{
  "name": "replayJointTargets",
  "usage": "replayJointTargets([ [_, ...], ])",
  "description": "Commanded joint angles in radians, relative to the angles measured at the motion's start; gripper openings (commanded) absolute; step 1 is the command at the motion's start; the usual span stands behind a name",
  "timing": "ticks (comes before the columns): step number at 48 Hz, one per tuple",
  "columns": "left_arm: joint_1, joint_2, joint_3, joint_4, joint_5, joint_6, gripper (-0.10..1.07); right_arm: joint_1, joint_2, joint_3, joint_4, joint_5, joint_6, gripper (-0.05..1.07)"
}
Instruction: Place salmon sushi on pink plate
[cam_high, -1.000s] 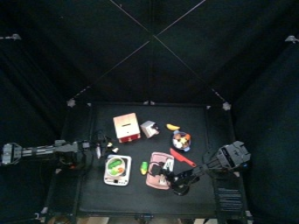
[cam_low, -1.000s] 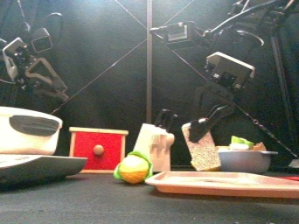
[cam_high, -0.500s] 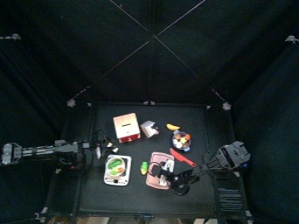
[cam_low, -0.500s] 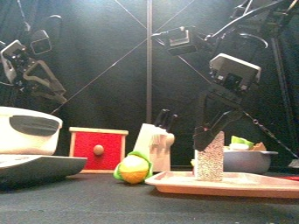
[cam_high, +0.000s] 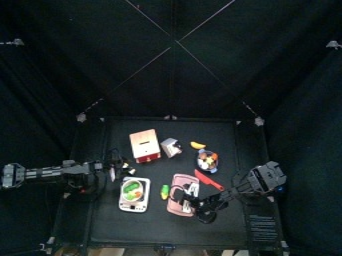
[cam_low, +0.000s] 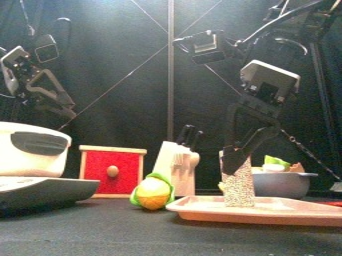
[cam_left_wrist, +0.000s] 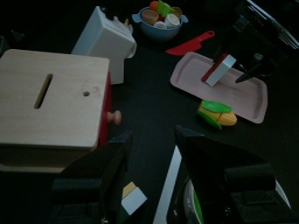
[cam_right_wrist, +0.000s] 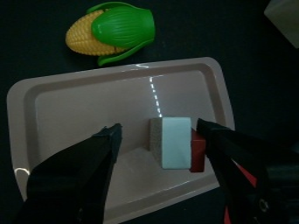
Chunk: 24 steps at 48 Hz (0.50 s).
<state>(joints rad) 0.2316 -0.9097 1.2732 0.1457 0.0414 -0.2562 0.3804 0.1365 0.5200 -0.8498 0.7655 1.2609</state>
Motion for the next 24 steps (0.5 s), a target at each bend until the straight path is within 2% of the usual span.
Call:
replayJointTargets([
  [1, -0.002, 0.005, -0.012, 0.000, -0.005, 0.002, 0.82, 0.005, -0.040, -0.025, 0.015, -0.005, 0.002, 0.99],
  [13, -0.002, 0.005, -0.011, 0.000, -0.003, 0.002, 0.82, 0.028, -0.038, -0.031, 0.071, -0.044, 0.000, 0.99],
  [24, -0.002, 0.003, -0.011, 0.000, -0.003, 0.002, 0.82, 0.034, -0.040, -0.037, 0.055, -0.028, -0.002, 0.99],
])
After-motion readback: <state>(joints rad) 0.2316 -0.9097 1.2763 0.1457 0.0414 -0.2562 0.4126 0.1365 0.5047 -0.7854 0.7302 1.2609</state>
